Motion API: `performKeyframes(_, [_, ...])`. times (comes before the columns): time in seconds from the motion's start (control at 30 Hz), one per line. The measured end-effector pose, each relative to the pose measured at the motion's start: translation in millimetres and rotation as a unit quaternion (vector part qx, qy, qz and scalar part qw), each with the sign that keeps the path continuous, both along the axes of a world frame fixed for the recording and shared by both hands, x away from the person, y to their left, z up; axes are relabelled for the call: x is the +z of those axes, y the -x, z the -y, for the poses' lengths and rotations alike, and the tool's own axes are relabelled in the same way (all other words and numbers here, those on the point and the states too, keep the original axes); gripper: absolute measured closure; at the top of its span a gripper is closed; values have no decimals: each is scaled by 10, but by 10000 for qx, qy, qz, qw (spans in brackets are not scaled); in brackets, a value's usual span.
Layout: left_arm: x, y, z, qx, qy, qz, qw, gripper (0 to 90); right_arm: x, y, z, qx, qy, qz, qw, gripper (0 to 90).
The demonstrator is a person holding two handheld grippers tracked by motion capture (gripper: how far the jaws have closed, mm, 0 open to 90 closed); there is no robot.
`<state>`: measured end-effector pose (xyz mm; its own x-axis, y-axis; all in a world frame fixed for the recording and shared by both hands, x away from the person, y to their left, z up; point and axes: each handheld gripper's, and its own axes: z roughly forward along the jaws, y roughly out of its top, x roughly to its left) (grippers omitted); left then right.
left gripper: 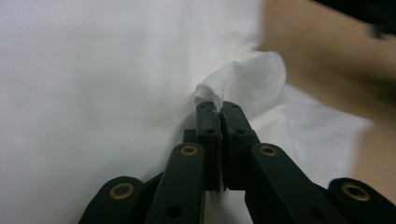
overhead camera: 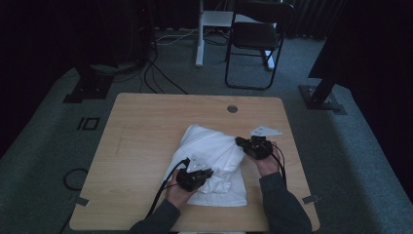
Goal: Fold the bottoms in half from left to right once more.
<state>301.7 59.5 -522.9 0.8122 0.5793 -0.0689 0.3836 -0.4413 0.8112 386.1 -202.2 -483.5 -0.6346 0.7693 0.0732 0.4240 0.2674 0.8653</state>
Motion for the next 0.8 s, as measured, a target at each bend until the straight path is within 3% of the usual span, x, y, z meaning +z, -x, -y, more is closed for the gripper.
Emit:
performKeyframes(0.13, [-43, 150, 125, -391, -86, -40, 9992, 880, -55, 18, 112, -133, -38, -132, 9998, 856])
performKeyframes(0.23, [-63, 155, 135, -403, -45, -104, 9991, 844, -174, 53, 114, -127, 316, -311, 9989, 850])
performKeyframes(0.37, [69, 114, -7, -209, 270, -56, 9994, 618, -369, 66, 118, -144, 704, -561, 9958, 837])
performKeyframes(0.43, [162, 89, -98, -144, 355, 15, 9993, 572, -473, 51, 122, -182, 813, -707, 9940, 834])
performKeyframes(0.57, [375, -1, -322, 270, 506, 325, 9978, 530, -644, -13, 149, -372, 909, -984, 9903, 838])
performKeyframes(0.67, [413, -106, -433, 596, 342, 464, 9966, 533, -618, 14, 171, -436, 811, -963, 9911, 803])
performKeyframes(0.73, [362, -190, -466, 830, 149, 418, 9956, 532, -530, 60, 181, -471, 735, -845, 9926, 771])
performKeyframes(0.8, [282, -243, -478, 817, 122, 317, 9961, 534, -420, 118, 187, -495, 654, -694, 9942, 713])
